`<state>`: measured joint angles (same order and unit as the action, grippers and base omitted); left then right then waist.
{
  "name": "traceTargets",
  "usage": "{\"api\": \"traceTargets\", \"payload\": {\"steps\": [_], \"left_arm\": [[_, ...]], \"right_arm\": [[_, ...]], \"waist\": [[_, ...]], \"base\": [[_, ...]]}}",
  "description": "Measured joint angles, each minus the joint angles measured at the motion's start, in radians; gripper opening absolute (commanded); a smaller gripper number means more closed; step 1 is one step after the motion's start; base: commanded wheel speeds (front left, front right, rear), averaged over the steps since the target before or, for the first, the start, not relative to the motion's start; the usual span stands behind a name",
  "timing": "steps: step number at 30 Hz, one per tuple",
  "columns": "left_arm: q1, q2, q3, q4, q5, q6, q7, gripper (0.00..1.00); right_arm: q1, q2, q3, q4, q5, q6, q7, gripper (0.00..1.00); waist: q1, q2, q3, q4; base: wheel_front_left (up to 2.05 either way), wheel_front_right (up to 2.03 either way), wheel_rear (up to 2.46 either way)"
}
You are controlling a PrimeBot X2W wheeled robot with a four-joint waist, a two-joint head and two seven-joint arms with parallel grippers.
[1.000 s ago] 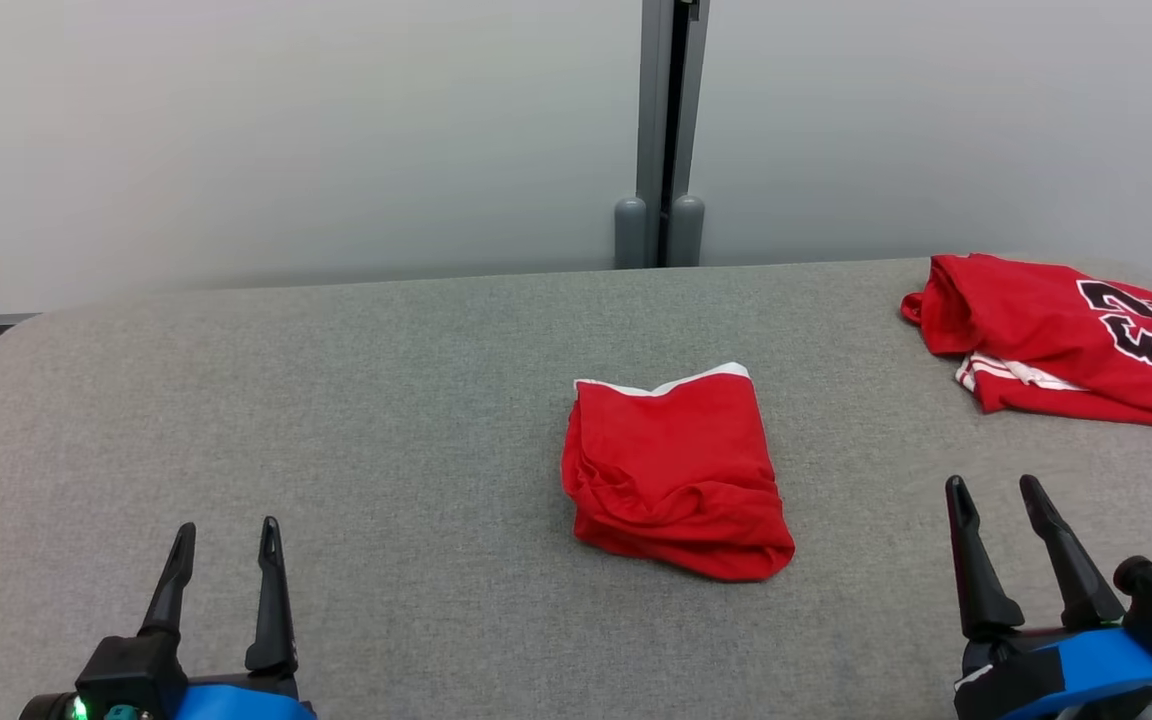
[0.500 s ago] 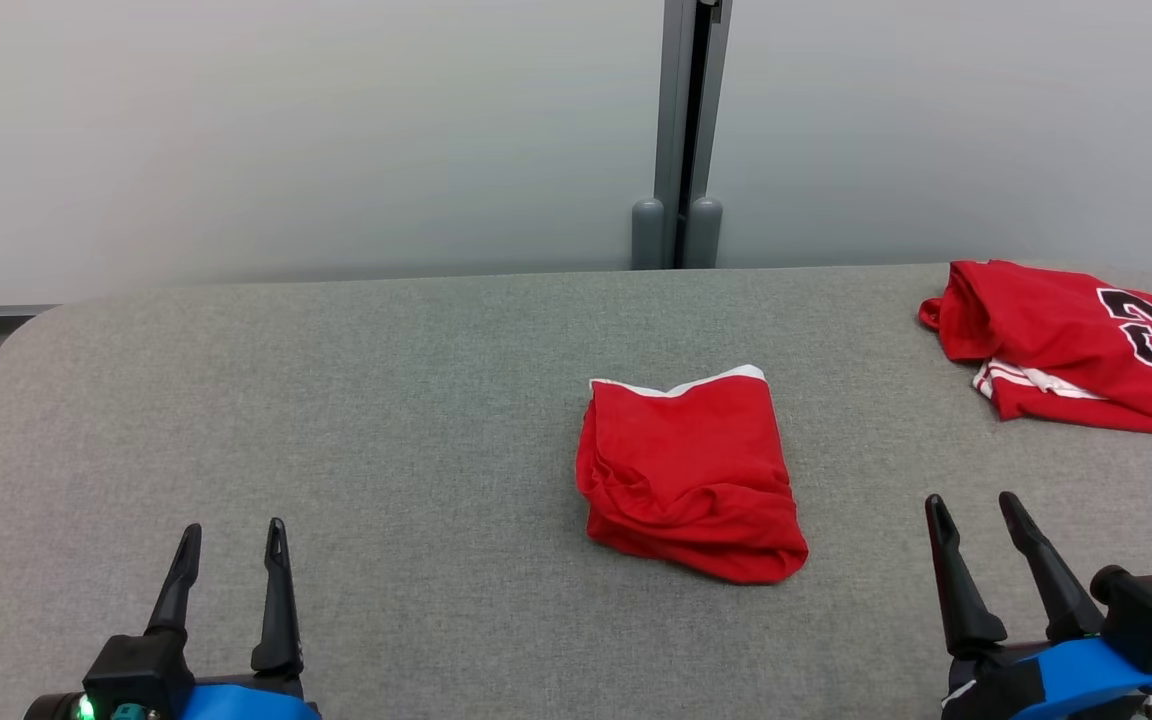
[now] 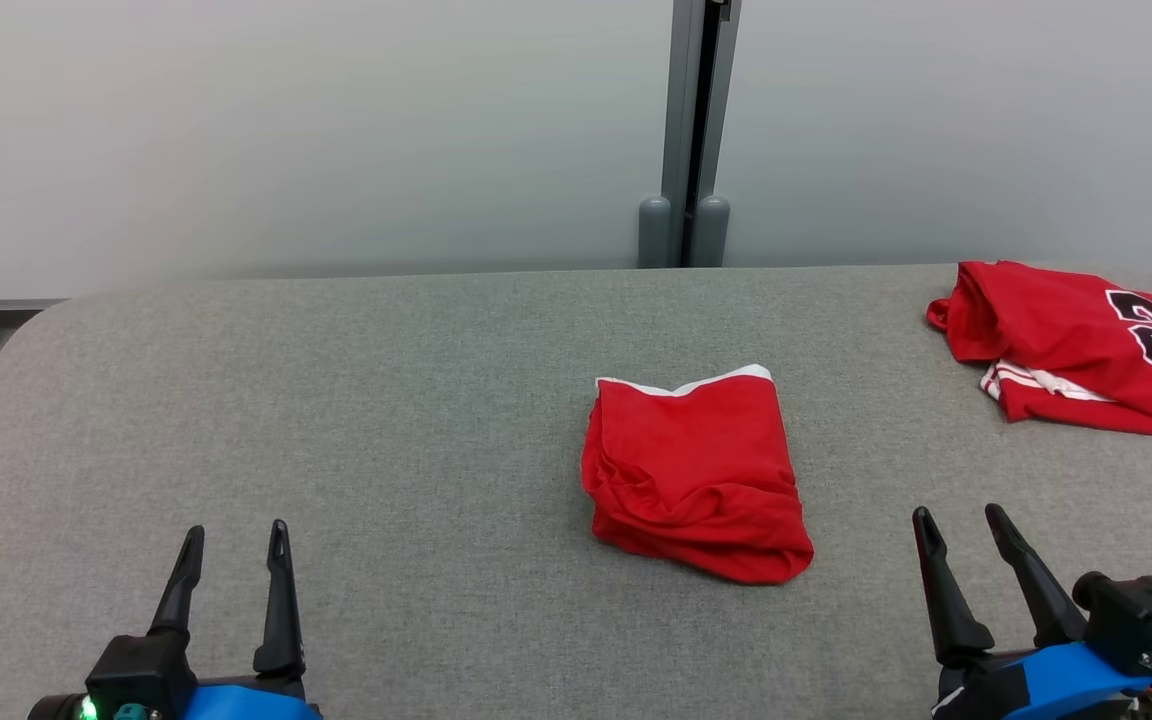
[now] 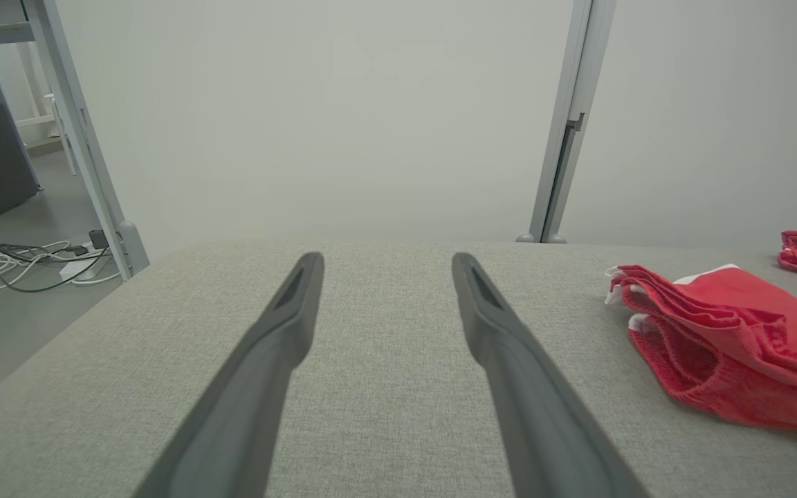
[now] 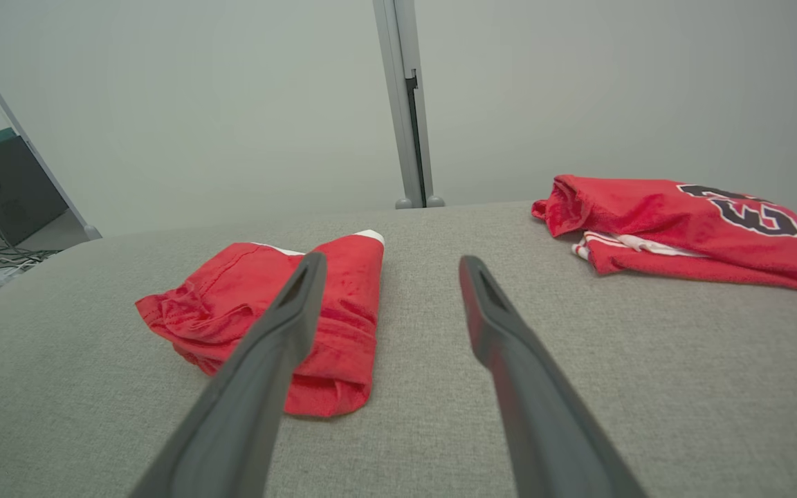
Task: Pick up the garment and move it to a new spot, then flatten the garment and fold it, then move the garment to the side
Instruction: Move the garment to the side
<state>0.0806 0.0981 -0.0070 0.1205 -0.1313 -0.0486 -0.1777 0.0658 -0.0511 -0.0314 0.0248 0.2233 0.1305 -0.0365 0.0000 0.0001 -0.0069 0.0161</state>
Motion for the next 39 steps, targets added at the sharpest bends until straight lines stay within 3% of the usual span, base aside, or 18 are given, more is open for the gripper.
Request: {"api": "traceTargets", "payload": {"steps": [11, 20, 30, 39], "left_arm": [[0.000, 0.006, -0.006, 0.002, -0.009, 0.010, 0.000, 1.00], [-0.035, 0.013, -0.013, -0.009, -0.016, 0.013, 0.000, 1.00], [-0.092, 0.009, -0.032, 0.000, -0.027, 0.013, -0.016, 1.00], [-0.148, -0.001, -0.047, 0.037, -0.037, 0.012, -0.042, 1.00]], "right_arm": [[-0.017, 0.000, -0.006, 0.017, -0.005, 0.000, -0.003, 1.00], [-0.208, 0.000, 0.010, 0.036, -0.049, 0.000, 0.021, 1.00], [-0.431, 0.001, 0.008, 0.199, -0.093, 0.000, 0.081, 1.00], [-0.453, 0.001, -0.042, 0.400, -0.136, 0.000, 0.064, 1.00]], "waist": [[0.0000, 0.0000, -0.001, 0.003], [0.0001, 0.0000, 0.032, 0.021], [0.0001, 0.0000, 0.105, 0.078], [0.0002, 0.0000, 0.172, 0.138]], "base": [[0.00, 0.00, 0.00], [0.00, 0.00, 0.00], [0.00, 0.00, 0.00], [0.00, 0.00, 0.00]]}}
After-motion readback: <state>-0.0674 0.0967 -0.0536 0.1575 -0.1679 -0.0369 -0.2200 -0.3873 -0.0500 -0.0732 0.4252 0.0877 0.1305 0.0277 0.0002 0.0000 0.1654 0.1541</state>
